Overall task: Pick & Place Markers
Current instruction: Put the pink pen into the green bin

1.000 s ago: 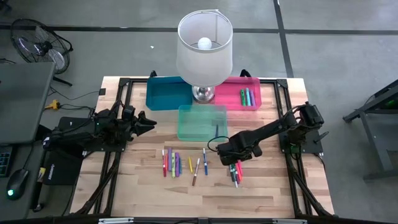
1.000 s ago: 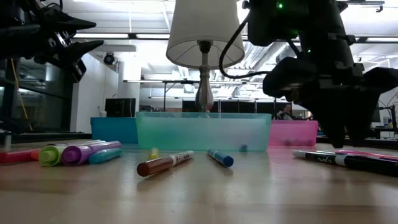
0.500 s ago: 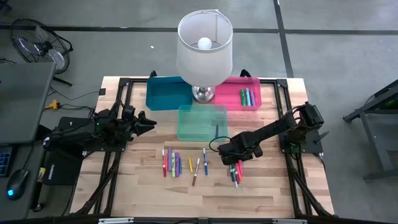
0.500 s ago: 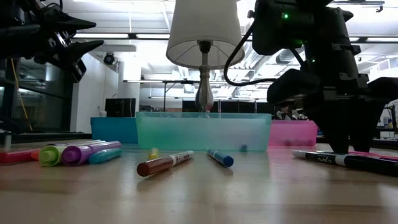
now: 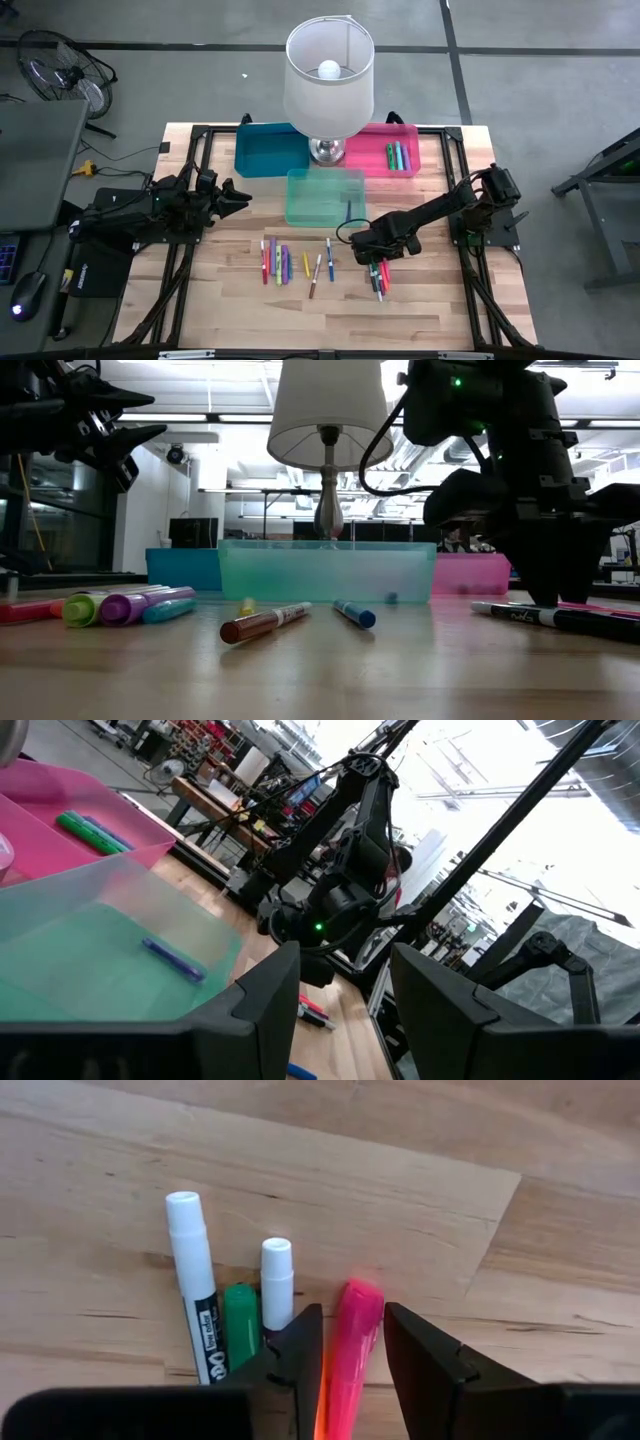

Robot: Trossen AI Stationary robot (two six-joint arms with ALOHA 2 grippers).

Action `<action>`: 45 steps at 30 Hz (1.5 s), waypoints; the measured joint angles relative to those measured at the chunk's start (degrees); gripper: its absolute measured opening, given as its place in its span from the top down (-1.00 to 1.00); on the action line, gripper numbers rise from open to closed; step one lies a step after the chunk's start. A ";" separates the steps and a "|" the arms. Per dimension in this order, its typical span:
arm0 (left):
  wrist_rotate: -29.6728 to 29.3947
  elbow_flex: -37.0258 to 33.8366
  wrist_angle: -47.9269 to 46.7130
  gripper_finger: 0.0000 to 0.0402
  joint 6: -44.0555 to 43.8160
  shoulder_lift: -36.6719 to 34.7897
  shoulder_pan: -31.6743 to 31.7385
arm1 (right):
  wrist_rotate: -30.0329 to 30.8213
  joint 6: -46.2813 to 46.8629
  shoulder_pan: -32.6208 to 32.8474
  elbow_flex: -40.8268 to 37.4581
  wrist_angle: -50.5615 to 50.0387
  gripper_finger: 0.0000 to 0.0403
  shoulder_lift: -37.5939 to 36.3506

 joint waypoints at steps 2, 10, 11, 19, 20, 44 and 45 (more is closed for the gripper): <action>-0.02 0.00 0.02 0.22 0.01 0.02 0.00 | -0.09 -0.01 0.00 0.00 0.01 0.52 0.00; 0.00 0.00 0.00 0.22 0.02 0.02 0.00 | -0.17 1.69 0.76 0.02 0.73 0.51 0.00; -0.02 0.00 0.02 0.22 0.00 0.00 -0.02 | -0.11 1.85 0.88 0.02 0.72 0.51 0.00; -0.01 0.00 0.01 0.22 0.02 0.00 -0.02 | -0.65 1.80 0.85 0.27 1.47 0.51 1.60; -0.02 0.00 0.00 0.22 0.02 0.02 -0.02 | -1.07 1.27 0.83 0.35 1.88 0.51 2.30; 0.00 0.00 0.00 0.22 0.02 0.01 0.00 | -3.05 -0.72 0.28 0.42 2.60 0.83 4.63; 0.00 0.00 0.00 0.22 0.00 0.01 -0.02 | -3.05 -0.72 0.28 0.42 2.58 0.83 4.63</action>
